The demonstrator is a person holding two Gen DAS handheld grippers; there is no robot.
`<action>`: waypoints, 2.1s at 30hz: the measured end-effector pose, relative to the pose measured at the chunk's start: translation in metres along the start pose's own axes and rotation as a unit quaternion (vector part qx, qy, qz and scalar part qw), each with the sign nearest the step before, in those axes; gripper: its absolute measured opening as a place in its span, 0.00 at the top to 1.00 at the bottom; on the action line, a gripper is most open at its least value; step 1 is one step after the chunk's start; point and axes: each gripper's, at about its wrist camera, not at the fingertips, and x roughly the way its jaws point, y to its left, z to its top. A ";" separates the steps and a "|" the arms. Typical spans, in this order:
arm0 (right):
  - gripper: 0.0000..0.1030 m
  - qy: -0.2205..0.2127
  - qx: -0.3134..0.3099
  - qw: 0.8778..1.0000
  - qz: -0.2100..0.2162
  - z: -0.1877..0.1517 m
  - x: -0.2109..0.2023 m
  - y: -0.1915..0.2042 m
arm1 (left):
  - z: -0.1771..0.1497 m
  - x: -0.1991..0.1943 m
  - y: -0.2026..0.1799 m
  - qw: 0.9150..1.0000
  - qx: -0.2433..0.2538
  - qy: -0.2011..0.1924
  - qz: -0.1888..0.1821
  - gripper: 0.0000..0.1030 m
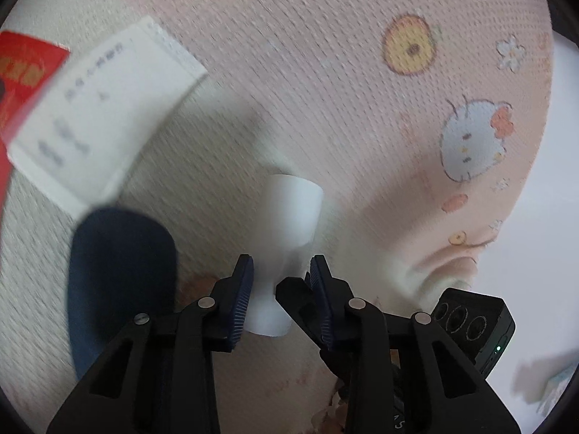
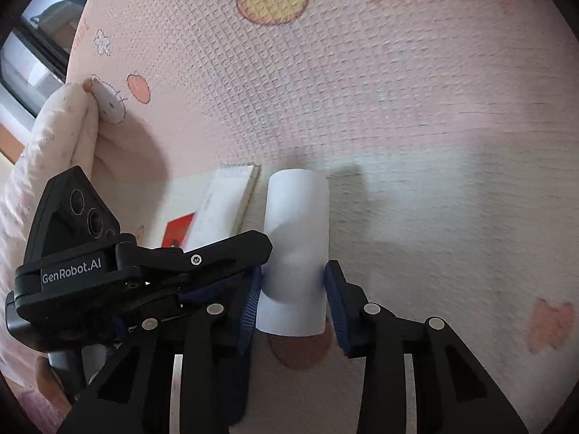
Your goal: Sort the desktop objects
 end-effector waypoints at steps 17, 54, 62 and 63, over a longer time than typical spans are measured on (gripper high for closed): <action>0.67 0.025 0.013 0.997 -0.069 -0.077 -0.076 -0.008 | -0.089 0.000 -0.014 0.996 0.040 0.074 -0.019 0.65; 0.55 0.041 0.046 0.995 -0.080 -0.124 -0.097 -0.040 | -0.129 -0.017 0.022 0.998 0.019 0.051 0.028 0.49; 0.55 0.032 0.120 0.992 -0.034 -0.131 -0.092 -0.055 | -0.114 -0.001 0.020 0.997 0.023 0.071 0.027 0.49; 0.55 0.030 0.107 0.993 -0.044 -0.131 -0.091 -0.051 | -0.113 -0.001 0.017 0.996 0.032 0.073 0.029 0.49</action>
